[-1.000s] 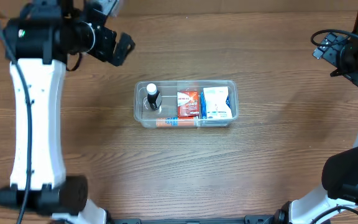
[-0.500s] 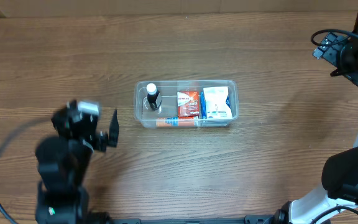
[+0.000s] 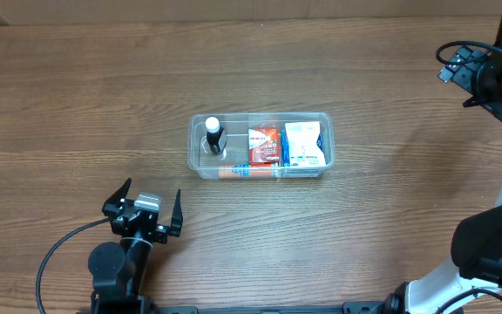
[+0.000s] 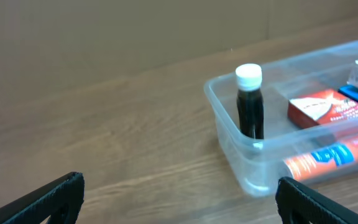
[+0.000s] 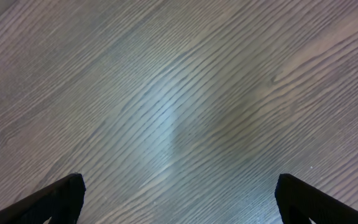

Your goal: Pack container

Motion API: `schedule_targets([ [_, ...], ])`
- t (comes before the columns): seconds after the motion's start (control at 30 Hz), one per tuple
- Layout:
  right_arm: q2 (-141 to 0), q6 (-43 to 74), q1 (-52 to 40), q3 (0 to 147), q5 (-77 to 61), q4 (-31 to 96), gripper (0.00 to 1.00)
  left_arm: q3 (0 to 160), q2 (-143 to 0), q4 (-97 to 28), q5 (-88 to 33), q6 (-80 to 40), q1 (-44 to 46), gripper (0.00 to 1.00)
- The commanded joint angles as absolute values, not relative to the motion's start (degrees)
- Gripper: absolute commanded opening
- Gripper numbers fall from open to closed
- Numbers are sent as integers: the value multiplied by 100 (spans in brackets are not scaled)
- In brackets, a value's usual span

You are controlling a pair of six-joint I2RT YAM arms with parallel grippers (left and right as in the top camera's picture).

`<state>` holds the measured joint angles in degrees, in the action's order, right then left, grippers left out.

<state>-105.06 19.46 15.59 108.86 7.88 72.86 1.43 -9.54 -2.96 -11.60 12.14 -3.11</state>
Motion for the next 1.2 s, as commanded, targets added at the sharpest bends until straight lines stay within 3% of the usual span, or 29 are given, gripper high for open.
schedule_targets([
  [0.0,-10405,1955,1540,10982,810,7255,100,95,-624,-467,-1227,1153,-336,100],
  [0.1,-10405,1955,1540,10982,808,7255,100,95,-45,-464,-1203,1155,-333,100],
  [0.7,-10403,1955,1540,10982,764,7371,100,95,-64,-460,-1201,1155,-331,100],
  [0.87,-9741,1933,1225,10890,794,7330,100,95,-64,-460,-1201,1155,-331,100],
  [0.93,-8932,1935,1085,10285,690,6608,100,95,-64,-460,-1201,1155,-331,100],
  [1.03,-7502,1933,733,8390,637,4250,100,95,-64,-460,-1201,1155,-331,100],
  [1.17,-4611,1931,56,4034,80,803,100,95,-64,-460,-1201,1155,-331,100],
])
